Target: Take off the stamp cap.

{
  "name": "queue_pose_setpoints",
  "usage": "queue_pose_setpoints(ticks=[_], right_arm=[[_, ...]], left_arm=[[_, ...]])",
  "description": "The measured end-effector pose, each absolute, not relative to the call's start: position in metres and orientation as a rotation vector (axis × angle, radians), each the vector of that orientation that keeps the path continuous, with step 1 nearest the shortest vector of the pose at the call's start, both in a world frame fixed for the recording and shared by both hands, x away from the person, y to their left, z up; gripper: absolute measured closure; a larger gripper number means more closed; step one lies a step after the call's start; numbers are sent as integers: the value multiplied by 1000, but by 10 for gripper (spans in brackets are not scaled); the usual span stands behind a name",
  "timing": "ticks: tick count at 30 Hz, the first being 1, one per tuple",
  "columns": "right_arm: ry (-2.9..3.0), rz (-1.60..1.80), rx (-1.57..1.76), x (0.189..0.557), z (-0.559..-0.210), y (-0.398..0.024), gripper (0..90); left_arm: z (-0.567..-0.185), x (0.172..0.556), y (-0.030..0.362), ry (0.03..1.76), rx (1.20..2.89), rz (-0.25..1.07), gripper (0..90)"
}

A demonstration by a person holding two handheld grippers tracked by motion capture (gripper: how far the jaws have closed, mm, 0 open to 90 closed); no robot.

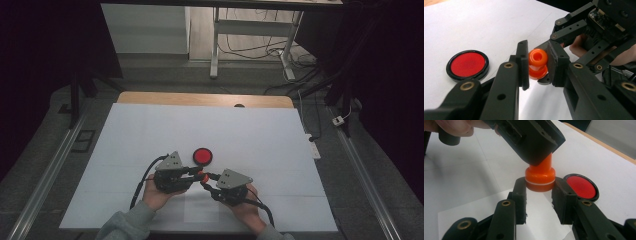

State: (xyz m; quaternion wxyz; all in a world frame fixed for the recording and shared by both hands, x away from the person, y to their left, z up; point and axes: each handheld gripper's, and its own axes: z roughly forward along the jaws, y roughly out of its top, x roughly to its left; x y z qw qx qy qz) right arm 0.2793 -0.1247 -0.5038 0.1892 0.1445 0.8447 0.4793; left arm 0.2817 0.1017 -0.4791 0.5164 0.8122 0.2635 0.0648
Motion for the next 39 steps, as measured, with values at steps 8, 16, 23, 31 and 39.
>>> queue_pose_setpoints(ticks=[8,16,23,31,39], right_arm=[[2379,1353,411,279,-505,-125,648],[2371,1345,404,279,-504,-125,649],[2386,1301,452,283,-511,-128,650],[2367,1353,503,287,-509,-133,649],[2359,1341,521,288,-508,-140,649]], left_arm=[[-479,282,102,632,1950,155,728],[-479,282,102,634,1947,152,728],[-469,282,120,677,1857,202,731],[-469,283,123,667,1867,189,731],[-469,285,127,680,1865,184,731]])
